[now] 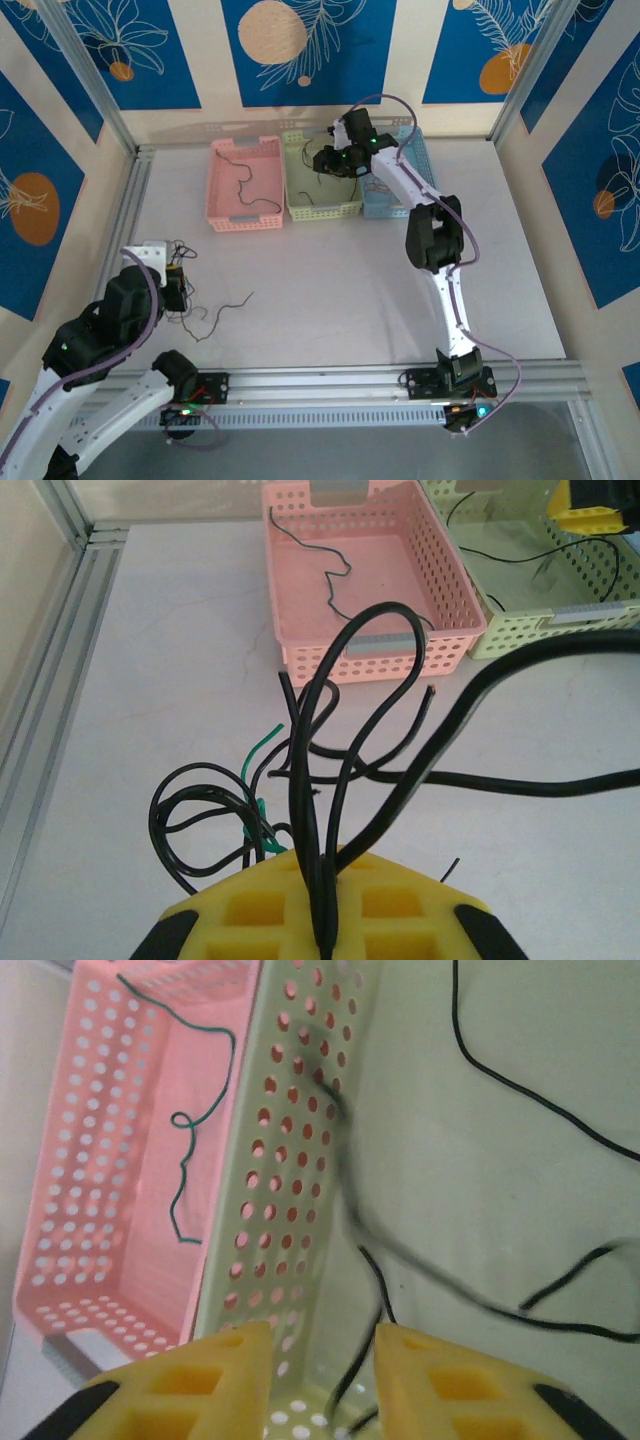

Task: Untangle the cables

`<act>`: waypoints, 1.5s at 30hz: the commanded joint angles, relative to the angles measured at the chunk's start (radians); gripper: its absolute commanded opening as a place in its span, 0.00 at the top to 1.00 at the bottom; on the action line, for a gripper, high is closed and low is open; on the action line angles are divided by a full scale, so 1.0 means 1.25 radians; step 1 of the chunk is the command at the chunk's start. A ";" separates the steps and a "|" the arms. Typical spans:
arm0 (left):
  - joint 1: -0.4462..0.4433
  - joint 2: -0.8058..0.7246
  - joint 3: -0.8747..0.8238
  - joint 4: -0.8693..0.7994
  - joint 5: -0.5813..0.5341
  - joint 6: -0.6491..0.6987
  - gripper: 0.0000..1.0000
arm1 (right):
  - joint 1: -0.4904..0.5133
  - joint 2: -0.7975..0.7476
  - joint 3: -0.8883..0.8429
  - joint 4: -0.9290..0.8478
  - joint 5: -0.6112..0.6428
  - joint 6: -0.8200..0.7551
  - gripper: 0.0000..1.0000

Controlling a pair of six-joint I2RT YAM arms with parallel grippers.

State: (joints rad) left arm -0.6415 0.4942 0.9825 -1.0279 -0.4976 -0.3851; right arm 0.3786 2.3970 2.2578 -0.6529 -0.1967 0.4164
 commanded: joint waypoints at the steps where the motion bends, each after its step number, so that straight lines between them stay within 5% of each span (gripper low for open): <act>1: 0.009 0.003 -0.006 0.017 0.013 0.012 1.00 | 0.019 -0.001 0.067 -0.072 0.025 -0.032 0.58; 8: 0.013 0.006 -0.008 0.022 0.028 0.017 1.00 | 0.026 -0.161 -0.115 -0.007 0.045 -0.028 0.56; 16: 0.019 0.028 -0.011 0.031 0.065 0.028 1.00 | 0.070 -0.598 -0.736 0.356 -0.021 0.036 0.55; 22: 0.028 0.039 -0.012 0.043 0.104 0.036 1.00 | 0.149 -0.766 -1.047 0.549 -0.021 0.125 0.54; 31: 0.027 0.048 -0.012 0.060 0.169 0.044 1.00 | 0.333 -0.664 -1.144 0.701 -0.005 0.255 0.52; 45: 0.036 0.048 -0.018 0.064 0.171 0.047 1.00 | 0.479 -0.358 -0.957 0.769 -0.004 0.389 0.51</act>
State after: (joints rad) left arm -0.6106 0.5529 0.9710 -0.9646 -0.3012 -0.3401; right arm 0.9607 1.9224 1.0027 0.2840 -0.1909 0.8726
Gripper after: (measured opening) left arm 0.079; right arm 0.490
